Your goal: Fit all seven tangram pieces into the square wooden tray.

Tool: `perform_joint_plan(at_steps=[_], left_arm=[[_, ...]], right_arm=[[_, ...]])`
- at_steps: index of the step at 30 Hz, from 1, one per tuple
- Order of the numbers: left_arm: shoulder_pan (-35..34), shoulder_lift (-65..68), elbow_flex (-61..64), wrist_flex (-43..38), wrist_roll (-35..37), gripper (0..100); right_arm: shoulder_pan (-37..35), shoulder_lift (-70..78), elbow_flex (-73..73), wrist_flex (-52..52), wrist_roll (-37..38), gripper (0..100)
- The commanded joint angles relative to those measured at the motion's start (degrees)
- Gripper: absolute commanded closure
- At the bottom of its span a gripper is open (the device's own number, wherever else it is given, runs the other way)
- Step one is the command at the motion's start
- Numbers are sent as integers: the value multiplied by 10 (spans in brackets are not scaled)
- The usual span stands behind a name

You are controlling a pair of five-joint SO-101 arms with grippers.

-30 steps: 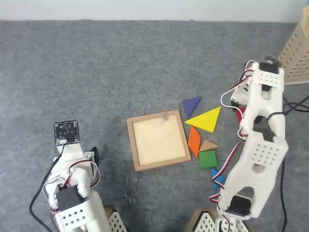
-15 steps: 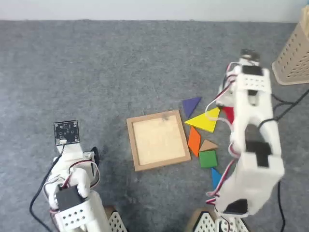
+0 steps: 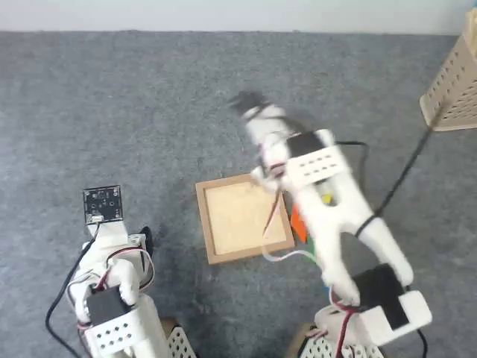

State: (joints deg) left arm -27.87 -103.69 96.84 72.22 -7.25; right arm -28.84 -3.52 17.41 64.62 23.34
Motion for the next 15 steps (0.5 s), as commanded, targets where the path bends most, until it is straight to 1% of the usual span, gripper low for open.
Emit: perform_joint_plan(at_steps=[1, 4, 8, 10, 12, 15], left_arm=[[3, -7, -3, 2, 5, 775], [3, -7, -3, 2, 5, 775], [3, -7, -3, 2, 5, 775], [3, -7, -3, 2, 5, 775], [3, -7, -3, 2, 5, 775], [3, -7, -3, 2, 5, 775]], right_arm=[[-58, 0, -5, -22, 92, 797], [-90, 34, -5, -42, 171, 797], [-109, 88, -6, -50, 282, 797], [-115, 109, -6, -46, 324, 794], [-120, 121, -9, -47, 326, 779], [-123, 124, -18, -46, 307, 703]])
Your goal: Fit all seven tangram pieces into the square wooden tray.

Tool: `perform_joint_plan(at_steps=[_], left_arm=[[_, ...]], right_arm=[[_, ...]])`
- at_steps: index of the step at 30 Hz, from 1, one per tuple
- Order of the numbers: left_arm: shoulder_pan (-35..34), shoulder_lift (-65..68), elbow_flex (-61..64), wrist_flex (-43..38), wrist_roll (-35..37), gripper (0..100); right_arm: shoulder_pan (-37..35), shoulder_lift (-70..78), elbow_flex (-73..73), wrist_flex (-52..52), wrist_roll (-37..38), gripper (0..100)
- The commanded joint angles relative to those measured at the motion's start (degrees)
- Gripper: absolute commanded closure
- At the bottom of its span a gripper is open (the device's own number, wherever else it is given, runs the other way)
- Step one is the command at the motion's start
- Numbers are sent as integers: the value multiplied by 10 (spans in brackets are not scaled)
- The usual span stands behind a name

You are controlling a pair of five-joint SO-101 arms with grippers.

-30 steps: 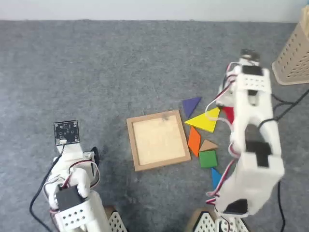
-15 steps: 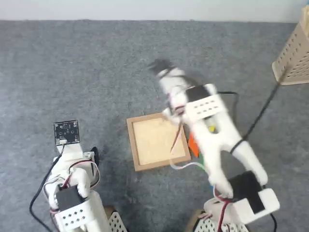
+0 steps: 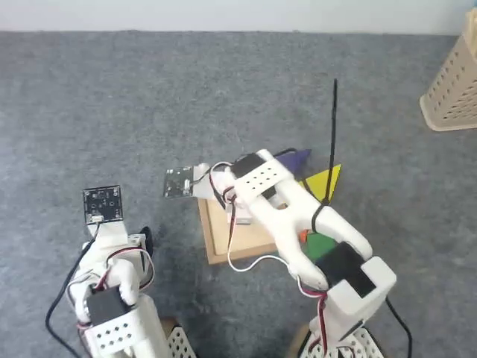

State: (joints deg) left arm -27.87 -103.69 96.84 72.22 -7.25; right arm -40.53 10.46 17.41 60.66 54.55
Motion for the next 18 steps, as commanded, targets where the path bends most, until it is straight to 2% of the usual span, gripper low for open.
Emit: perform_joint_plan(at_steps=[1, 3, 6, 14, 18], left_arm=[[3, -7, -3, 2, 5, 775], [3, -7, -3, 2, 5, 775], [3, -7, -3, 2, 5, 775], [3, -7, -3, 2, 5, 775], [3, -7, -3, 2, 5, 775]], right_arm=[[-4, -16, -19, -7, -9, 678], [0, -15, -28, -6, -11, 647], [11, -16, -34, -2, -10, 664], [18, -17, -110, 101, -13, 679], [19, -17, -152, 150, -87, 773]])
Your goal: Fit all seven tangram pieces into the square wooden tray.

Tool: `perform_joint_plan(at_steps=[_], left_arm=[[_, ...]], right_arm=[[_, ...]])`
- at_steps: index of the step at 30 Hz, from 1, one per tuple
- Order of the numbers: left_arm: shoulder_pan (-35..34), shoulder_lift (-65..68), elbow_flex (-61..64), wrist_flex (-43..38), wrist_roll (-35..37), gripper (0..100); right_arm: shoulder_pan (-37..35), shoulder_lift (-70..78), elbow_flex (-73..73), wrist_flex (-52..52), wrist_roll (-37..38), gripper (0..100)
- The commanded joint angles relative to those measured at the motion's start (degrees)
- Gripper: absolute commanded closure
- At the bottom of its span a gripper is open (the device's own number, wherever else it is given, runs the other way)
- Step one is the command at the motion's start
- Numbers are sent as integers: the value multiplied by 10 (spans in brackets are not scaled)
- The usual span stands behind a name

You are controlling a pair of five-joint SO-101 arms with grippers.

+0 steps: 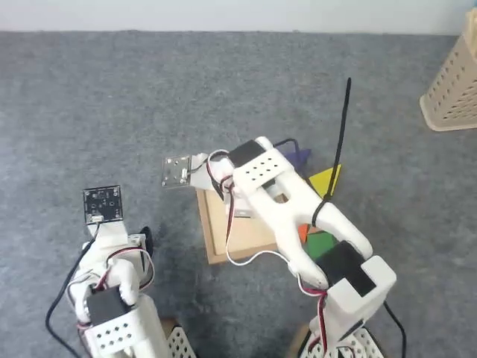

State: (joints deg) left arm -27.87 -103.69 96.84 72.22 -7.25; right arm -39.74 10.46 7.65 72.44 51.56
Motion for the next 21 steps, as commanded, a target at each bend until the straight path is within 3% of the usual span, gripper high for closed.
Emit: perform_joint_plan(at_steps=[1, 7, 11, 15, 21], left_arm=[[3, -7, -3, 2, 5, 775], [3, -7, -3, 2, 5, 775], [3, -7, -3, 2, 5, 775], [3, -7, -3, 2, 5, 775], [3, -7, -3, 2, 5, 775]], right_arm=[[11, -17, -63, 38, -84, 812], [51, -21, -79, 51, -172, 983], [96, -61, -55, 16, -242, 993], [108, -150, 69, -102, -284, 993], [106, -245, 315, -371, -383, 993]])
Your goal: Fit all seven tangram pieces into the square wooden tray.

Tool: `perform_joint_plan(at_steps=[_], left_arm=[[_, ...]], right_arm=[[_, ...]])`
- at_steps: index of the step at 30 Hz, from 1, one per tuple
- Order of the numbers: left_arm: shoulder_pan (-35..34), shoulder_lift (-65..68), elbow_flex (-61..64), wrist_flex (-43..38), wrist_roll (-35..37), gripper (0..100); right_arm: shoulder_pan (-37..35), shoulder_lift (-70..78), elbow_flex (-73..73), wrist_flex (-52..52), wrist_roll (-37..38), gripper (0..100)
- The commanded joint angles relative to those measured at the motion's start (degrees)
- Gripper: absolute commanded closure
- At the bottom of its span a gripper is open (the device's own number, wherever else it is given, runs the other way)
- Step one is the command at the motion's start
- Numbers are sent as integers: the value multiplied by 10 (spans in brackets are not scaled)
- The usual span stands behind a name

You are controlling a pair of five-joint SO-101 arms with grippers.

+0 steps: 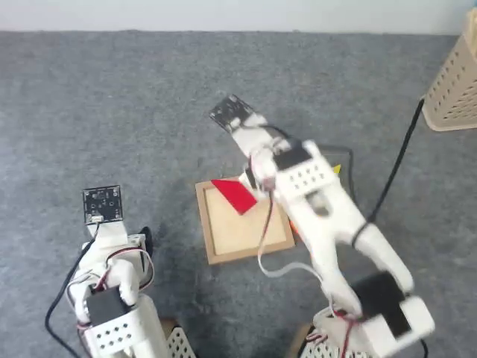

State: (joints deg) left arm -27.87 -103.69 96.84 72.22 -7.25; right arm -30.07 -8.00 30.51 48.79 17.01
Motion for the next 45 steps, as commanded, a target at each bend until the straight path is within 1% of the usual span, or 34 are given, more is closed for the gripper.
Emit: perform_joint_plan(at_steps=[1, 3, 6, 13, 21, 25, 29, 31, 35, 38, 40, 42, 45], left_arm=[[3, -7, -3, 2, 5, 775], [3, -7, -3, 2, 5, 775], [3, -7, -3, 2, 5, 775], [3, -7, -3, 2, 5, 775], [3, -7, -3, 2, 5, 775], [3, -7, -3, 2, 5, 775], [3, -7, -3, 2, 5, 775], [3, -7, -3, 2, 5, 775], [3, -7, -3, 2, 5, 775], [3, -7, -3, 2, 5, 775], [3, -7, -3, 2, 5, 775], [3, -7, -3, 2, 5, 775], [3, -7, -3, 2, 5, 775]], right_arm=[[9, -61, 108, -168, -40, 993], [6, -56, 132, -207, -40, 993], [-3, -29, 135, -235, -43, 993], [-9, 70, 133, -310, -45, 993], [-12, 84, 134, -316, -40, 993], [-29, 84, 134, -318, -38, 993], [-44, 84, 136, -330, 4, 993], [-42, 83, 136, -331, 12, 993], [-29, 52, 147, -327, 11, 993], [-7, -22, 188, -327, 10, 993], [-3, -84, 228, -329, -10, 993], [-19, -130, 262, -333, -25, 993], [-55, -150, 286, -327, -23, 993]])
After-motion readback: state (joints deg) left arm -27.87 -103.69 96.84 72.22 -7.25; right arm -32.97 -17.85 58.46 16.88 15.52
